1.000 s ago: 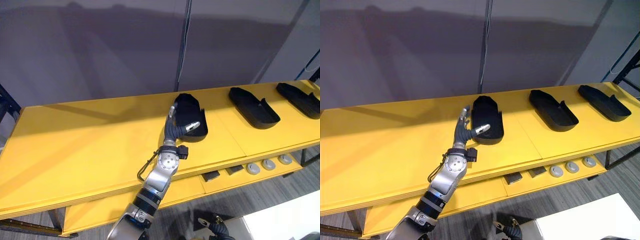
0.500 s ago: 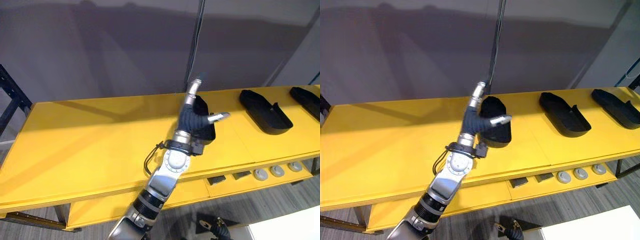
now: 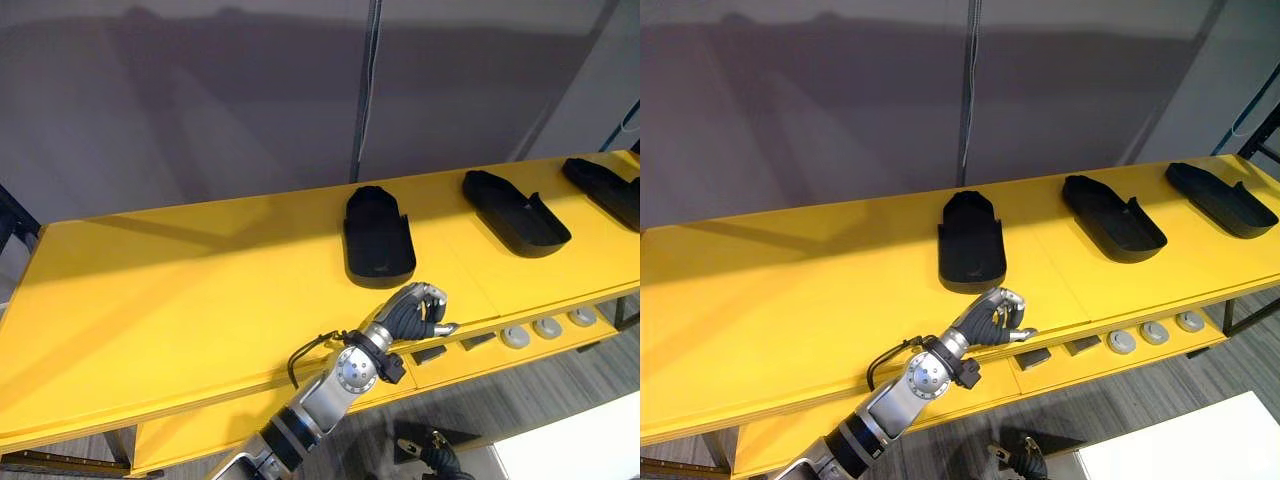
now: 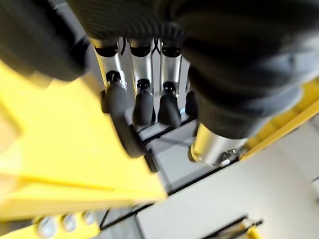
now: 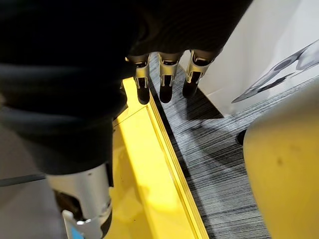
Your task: Walk over and take plastic housings, then place them on the shelf
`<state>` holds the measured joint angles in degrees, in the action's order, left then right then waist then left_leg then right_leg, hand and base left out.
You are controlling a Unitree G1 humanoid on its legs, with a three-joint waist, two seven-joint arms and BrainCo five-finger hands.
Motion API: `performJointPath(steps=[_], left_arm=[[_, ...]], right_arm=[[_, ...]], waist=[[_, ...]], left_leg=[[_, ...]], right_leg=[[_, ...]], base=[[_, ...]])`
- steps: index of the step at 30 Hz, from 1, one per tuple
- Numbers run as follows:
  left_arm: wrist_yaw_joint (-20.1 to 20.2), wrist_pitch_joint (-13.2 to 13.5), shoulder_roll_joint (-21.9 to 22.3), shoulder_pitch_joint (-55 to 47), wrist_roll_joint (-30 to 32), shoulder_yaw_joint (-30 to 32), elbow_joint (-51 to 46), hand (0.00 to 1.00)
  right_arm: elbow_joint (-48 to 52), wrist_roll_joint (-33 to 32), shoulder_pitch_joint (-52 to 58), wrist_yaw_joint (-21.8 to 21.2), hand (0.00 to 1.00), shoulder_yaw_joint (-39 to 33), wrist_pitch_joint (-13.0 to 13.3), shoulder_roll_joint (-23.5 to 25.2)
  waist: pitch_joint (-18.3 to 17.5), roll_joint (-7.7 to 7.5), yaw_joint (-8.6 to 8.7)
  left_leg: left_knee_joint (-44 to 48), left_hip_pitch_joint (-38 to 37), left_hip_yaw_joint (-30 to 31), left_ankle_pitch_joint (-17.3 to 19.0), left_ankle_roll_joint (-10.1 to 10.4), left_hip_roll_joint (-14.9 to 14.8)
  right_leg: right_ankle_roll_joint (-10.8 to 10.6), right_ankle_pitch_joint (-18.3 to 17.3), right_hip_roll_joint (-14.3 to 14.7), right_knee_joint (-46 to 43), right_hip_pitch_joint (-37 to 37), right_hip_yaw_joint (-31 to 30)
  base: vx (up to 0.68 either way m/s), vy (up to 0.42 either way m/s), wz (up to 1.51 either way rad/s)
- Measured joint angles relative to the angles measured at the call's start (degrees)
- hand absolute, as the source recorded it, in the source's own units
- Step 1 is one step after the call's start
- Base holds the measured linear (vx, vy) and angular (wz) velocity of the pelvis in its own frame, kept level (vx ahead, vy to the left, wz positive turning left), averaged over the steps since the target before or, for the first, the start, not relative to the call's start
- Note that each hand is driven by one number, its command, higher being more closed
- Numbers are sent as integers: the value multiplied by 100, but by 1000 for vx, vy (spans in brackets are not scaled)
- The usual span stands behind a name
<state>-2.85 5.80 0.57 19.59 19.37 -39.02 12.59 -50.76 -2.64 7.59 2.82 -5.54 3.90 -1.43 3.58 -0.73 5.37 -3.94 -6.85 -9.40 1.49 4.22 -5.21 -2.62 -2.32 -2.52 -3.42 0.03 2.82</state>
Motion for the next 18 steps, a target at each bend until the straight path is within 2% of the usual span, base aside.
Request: performJointPath(steps=[5, 13, 18], left_arm=[[70, 26, -134, -10, -15, 4, 286, 100], [-202, -40, -238, -20, -28, 725, 703, 100], [-216, -61, -327, -14, -28, 956, 829, 100]], right_arm=[[-98, 29, -104, -12, 0, 5, -1, -12], [-96, 28, -170, -9, 0, 19, 0, -24], [-127, 30, -248, -10, 0, 18, -1, -34]], waist=[[51, 22, 50], [205, 14, 82], [274, 9, 184]], left_leg=[[0, 75, 2, -3, -5, 24], [7, 73, 13, -4, -6, 33], [-6, 78, 28, -1, -5, 34]], right_leg=[[-8, 176, 0, 285, 48, -5], [-14, 285, -3, 494, 156, 14], [-14, 285, -3, 543, 184, 75]], base=[[-6, 4, 0], [-2, 1, 0], [-3, 2, 3]])
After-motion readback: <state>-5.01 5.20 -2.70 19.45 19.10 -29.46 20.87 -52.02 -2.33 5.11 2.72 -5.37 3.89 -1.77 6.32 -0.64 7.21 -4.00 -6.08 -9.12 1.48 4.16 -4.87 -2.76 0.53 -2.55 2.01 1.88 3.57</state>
